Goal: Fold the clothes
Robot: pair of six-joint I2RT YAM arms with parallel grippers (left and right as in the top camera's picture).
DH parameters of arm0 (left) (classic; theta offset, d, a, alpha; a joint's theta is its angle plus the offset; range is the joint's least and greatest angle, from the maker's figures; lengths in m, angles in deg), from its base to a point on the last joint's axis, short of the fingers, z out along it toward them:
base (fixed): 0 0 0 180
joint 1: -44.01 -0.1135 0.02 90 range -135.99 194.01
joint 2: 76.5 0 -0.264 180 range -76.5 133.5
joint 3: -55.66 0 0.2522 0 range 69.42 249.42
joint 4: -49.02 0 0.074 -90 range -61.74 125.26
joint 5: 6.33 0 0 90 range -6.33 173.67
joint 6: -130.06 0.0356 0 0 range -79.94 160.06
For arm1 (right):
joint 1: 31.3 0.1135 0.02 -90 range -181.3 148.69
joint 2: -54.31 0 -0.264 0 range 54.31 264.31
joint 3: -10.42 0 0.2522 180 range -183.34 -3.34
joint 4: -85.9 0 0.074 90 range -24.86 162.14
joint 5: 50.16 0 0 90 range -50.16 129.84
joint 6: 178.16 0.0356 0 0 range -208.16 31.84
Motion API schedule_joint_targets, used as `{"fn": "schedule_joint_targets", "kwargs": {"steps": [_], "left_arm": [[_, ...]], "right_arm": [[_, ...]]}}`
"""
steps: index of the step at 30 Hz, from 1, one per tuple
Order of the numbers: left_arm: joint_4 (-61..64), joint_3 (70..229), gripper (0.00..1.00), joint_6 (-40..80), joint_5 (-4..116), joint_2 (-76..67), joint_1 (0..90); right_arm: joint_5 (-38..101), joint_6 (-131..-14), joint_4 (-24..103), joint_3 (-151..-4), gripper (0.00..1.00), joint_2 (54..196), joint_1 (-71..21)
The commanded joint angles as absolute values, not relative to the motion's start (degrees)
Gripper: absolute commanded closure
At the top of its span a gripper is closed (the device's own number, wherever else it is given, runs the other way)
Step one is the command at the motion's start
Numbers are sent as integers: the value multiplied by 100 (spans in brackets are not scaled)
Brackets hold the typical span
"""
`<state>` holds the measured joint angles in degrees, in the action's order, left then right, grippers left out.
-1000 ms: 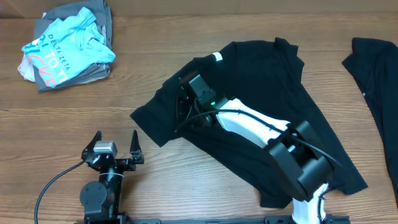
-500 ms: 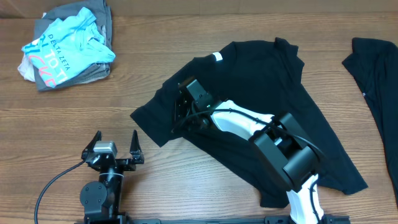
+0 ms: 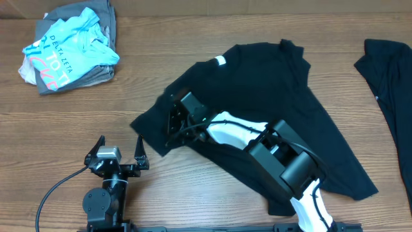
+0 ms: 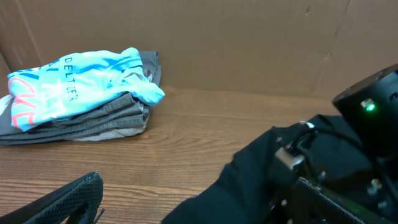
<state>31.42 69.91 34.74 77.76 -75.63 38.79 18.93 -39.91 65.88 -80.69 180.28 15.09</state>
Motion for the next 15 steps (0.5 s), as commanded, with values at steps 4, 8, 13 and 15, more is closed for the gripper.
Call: {"fn": "schedule_joint_targets", "kwargs": {"steps": [4,8,13,15], "left_arm": [[3127,6969,0,3625,7813,-7624,3921],[3127,6969,0,3625,7813,-7624,3921],[3127,6969,0,3625,7813,-7624,3921],[3127,6969,0,3625,7813,-7622,3921]], "right_arm": [[1701,-3578,6459,-7992,96,18426,2169],[1698,-3580,6503,-8095,96,18426,2352],[1764,-3895,6107,-8499,96,18334,2274],[1921,-4161,5666,-8774,96,18199,2145]]}}
